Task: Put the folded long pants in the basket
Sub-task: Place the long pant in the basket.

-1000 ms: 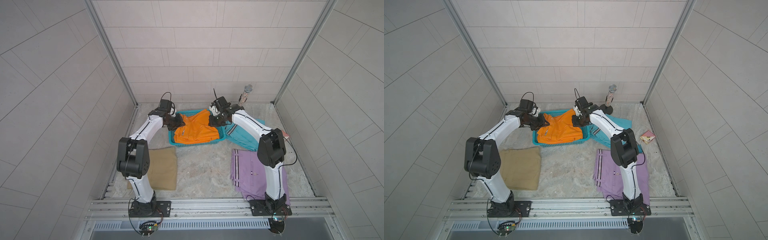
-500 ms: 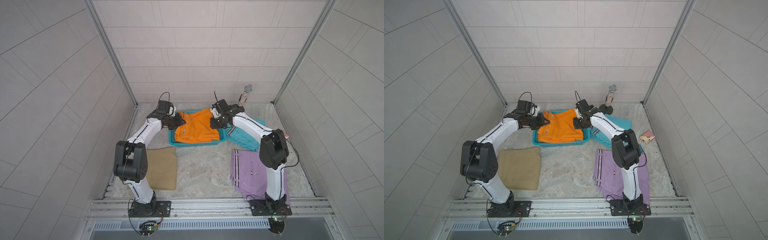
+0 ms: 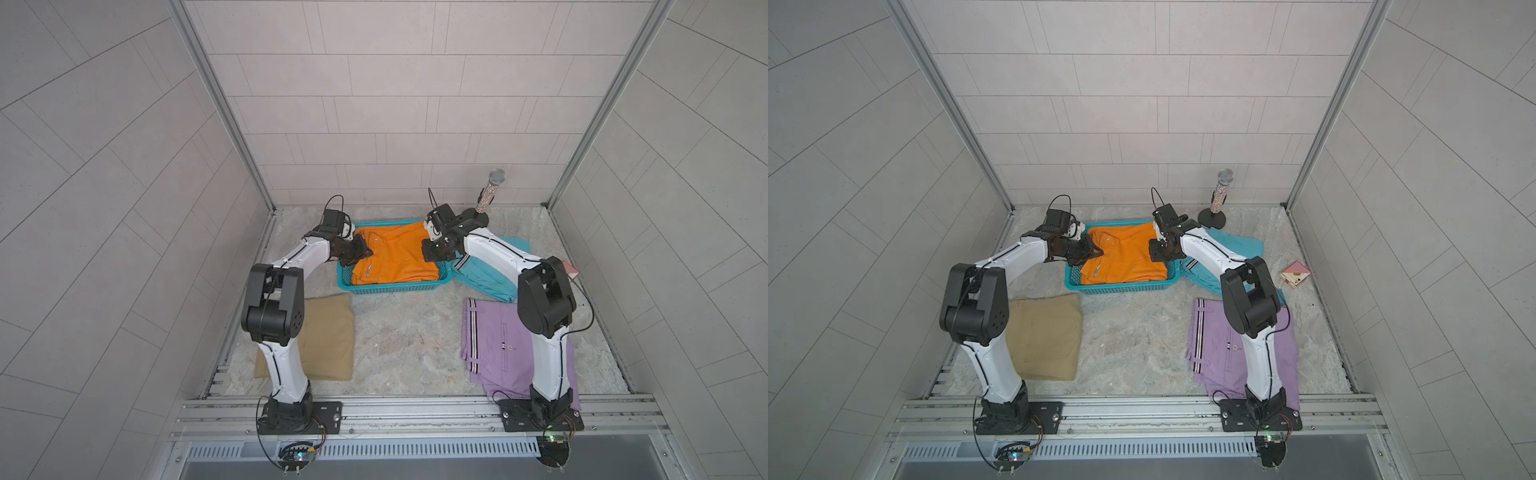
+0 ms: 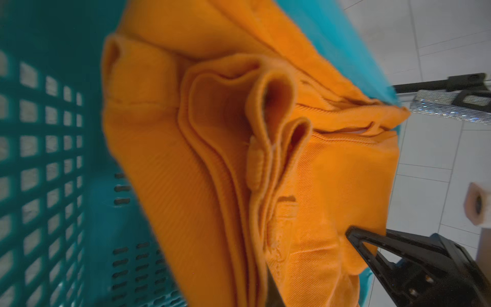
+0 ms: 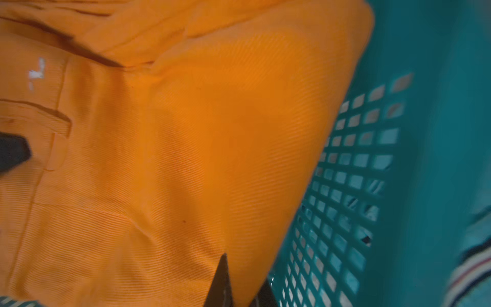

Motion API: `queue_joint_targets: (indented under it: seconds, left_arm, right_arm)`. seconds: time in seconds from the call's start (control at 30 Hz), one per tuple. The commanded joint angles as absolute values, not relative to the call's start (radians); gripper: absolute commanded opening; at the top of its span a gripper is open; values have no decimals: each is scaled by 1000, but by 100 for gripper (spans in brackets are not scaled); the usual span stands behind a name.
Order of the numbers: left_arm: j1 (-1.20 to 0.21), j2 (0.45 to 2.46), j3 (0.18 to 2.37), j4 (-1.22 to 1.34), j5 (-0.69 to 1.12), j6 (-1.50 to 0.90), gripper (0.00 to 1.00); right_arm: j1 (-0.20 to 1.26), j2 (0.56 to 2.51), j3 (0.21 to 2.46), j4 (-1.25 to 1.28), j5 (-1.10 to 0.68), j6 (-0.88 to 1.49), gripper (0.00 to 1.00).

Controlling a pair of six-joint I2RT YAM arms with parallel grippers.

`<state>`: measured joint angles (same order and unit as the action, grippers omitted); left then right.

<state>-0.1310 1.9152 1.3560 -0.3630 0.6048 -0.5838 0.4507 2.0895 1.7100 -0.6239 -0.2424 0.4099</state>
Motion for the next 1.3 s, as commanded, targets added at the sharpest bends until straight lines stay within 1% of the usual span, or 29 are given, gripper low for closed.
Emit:
queue_joint_targets:
  seconds: [0.0, 0.07, 0.1, 0.13, 0.17, 0.27, 0.3, 0.37, 0.43, 0.47, 0.5, 0.57, 0.6, 0.67, 0.73, 0.87, 0.93, 1.0, 1.07, 1.1, 1.13, 1.2, 1.23, 1.27]
  left_arm:
    - [-123, 1882, 1372, -363, 577, -571, 0]
    - [-124, 1893, 1397, -417, 560, -554, 0]
    - [-124, 1903, 1417, -453, 549, -546, 9]
    - [-124, 1911, 1435, -496, 535, -539, 27]
    - [-125, 1914, 1456, -544, 525, -529, 49]
    - [-130, 1889, 1498, -629, 505, -500, 70]
    - [-131, 1867, 1500, -640, 493, -503, 79]
    - [-130, 1821, 1511, -666, 462, -509, 86]
    - [-132, 1779, 1535, -698, 440, -511, 86]
    - [-134, 1762, 1549, -711, 436, -512, 80]
    - [-141, 1746, 1556, -715, 434, -517, 70]
    - [-163, 1731, 1554, -700, 442, -533, 41]
    - [-173, 1735, 1552, -698, 452, -540, 28]
    - [-193, 1749, 1528, -676, 481, -560, 14]
    - [-208, 1774, 1474, -623, 504, -586, 8]
    - [-215, 1874, 1399, -519, 539, -606, 3]
    - [-211, 1943, 1429, -554, 535, -575, 2]
    - [-207, 2009, 1497, -653, 505, -527, 1]
    - [-206, 2039, 1529, -692, 500, -511, 2]
    - [-205, 2033, 1529, -692, 496, -513, 9]
    - [-205, 2017, 1529, -692, 486, -516, 20]
    - [-205, 1968, 1538, -712, 458, -524, 54]
    - [-204, 1948, 1556, -740, 449, -531, 67]
    - [-204, 1927, 1586, -789, 446, -537, 76]
  right_arm:
    - [452, 2118, 1697, -653, -223, 418, 0]
    - [452, 2114, 1700, -666, -218, 418, 0]
    - [452, 2105, 1704, -671, -218, 419, 0]
    - [452, 2095, 1711, -682, -220, 418, 0]
    - [453, 2081, 1723, -693, -219, 414, 5]
    - [462, 2033, 1771, -732, -196, 401, 25]
    - [464, 2017, 1793, -751, -186, 393, 29]
    - [471, 1992, 1839, -782, -168, 391, 34]
    - [480, 1972, 1877, -802, -158, 388, 36]
    - [486, 1963, 1893, -808, -150, 388, 37]
    - [493, 1956, 1901, -807, -146, 391, 37]
    - [505, 1952, 1896, -778, -147, 403, 37]
    - [509, 1960, 1895, -765, -156, 410, 38]
    - [516, 1996, 1896, -756, -175, 427, 38]
    - [522, 2042, 1895, -752, -184, 437, 36]
    - [523, 2148, 1881, -751, -206, 455, 34]
    - [523, 2187, 1871, -750, -195, 456, 33]
    - [524, 2213, 1866, -751, -186, 452, 33]
    - [524, 2219, 1872, -759, -188, 445, 33]
    - [524, 2210, 1882, -769, -190, 438, 33]
    - [526, 2198, 1891, -777, -188, 434, 33]
    - [525, 2151, 1919, -802, -183, 428, 35]
    - [526, 2124, 1933, -816, -182, 428, 35]
    - [528, 2088, 1943, -830, -184, 425, 36]
